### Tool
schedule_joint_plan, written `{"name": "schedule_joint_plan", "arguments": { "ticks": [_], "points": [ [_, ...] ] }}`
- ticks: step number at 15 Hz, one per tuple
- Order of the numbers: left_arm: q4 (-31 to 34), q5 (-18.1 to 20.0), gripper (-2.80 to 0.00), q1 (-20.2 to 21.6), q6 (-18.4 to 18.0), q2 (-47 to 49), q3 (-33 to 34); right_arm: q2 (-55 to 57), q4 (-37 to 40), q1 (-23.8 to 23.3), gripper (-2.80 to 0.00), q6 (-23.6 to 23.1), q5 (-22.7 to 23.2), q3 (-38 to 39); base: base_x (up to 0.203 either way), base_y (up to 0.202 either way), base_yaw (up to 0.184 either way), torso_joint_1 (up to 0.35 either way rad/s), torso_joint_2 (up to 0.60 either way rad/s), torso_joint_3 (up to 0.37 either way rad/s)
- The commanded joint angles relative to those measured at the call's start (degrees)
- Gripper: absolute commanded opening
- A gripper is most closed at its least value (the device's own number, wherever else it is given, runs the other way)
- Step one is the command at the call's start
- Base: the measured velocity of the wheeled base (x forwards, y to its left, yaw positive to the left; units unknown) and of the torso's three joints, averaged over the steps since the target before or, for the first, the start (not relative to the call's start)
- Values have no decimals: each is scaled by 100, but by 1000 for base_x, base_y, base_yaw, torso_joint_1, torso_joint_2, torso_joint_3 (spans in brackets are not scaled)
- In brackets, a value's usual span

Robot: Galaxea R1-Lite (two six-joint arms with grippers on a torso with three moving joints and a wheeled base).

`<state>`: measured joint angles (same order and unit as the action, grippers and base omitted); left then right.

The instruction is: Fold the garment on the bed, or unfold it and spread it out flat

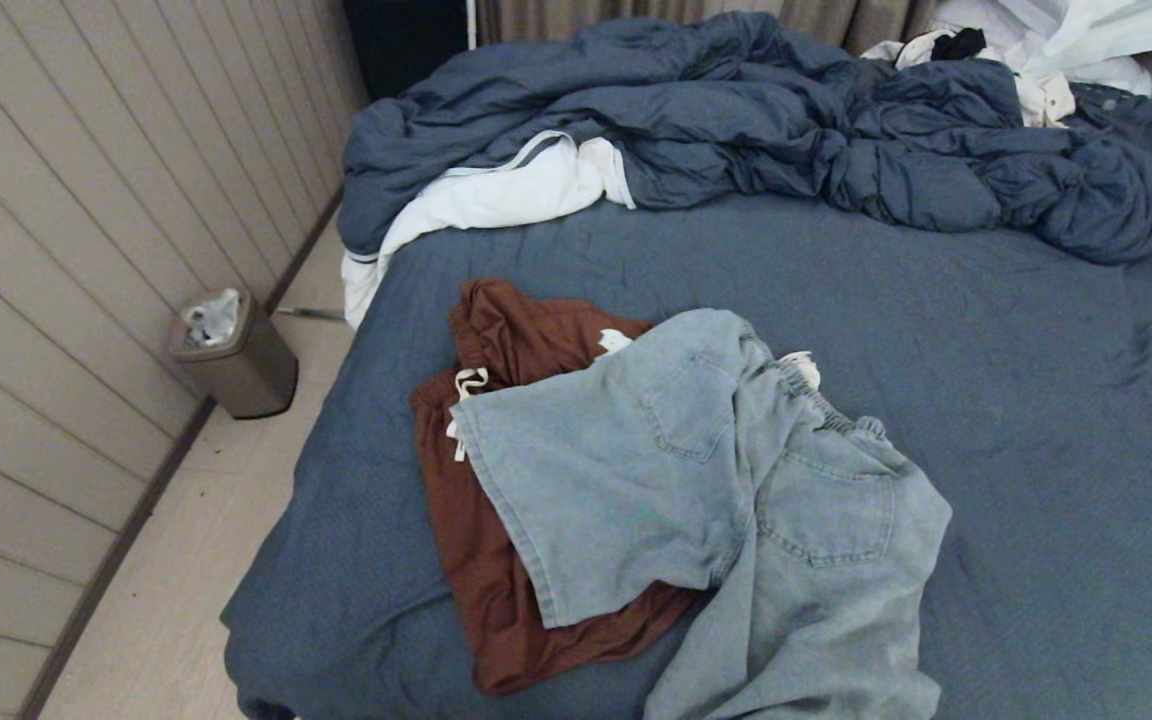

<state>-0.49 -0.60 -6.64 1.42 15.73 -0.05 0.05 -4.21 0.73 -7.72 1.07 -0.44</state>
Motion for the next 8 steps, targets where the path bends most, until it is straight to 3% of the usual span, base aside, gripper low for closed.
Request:
{"name": "schedule_joint_plan", "arguments": {
  "ticks": [1,4,6,7,8],
  "points": [
    [-19,12,-280,-4,-34,18,5,17,79,-3,-280,35,21,22,0,0,0,0,0,0],
    [-846,-232,-280,1,549,25,5,21,87,-3,-280,279,-19,18,0,0,0,0,0,0],
    [-1231,-1116,-280,3,571,24,5,12,465,-3,-280,293,-25,-115,0,0,0,0,0,0],
    [-1416,-1562,-280,4,459,21,5,11,732,1,-280,297,-200,-317,0,0,0,0,0,0],
    [-1525,-1952,-280,5,114,19,5,66,1028,4,-280,296,-516,-567,0,0,0,0,0,0]
  ]
}}
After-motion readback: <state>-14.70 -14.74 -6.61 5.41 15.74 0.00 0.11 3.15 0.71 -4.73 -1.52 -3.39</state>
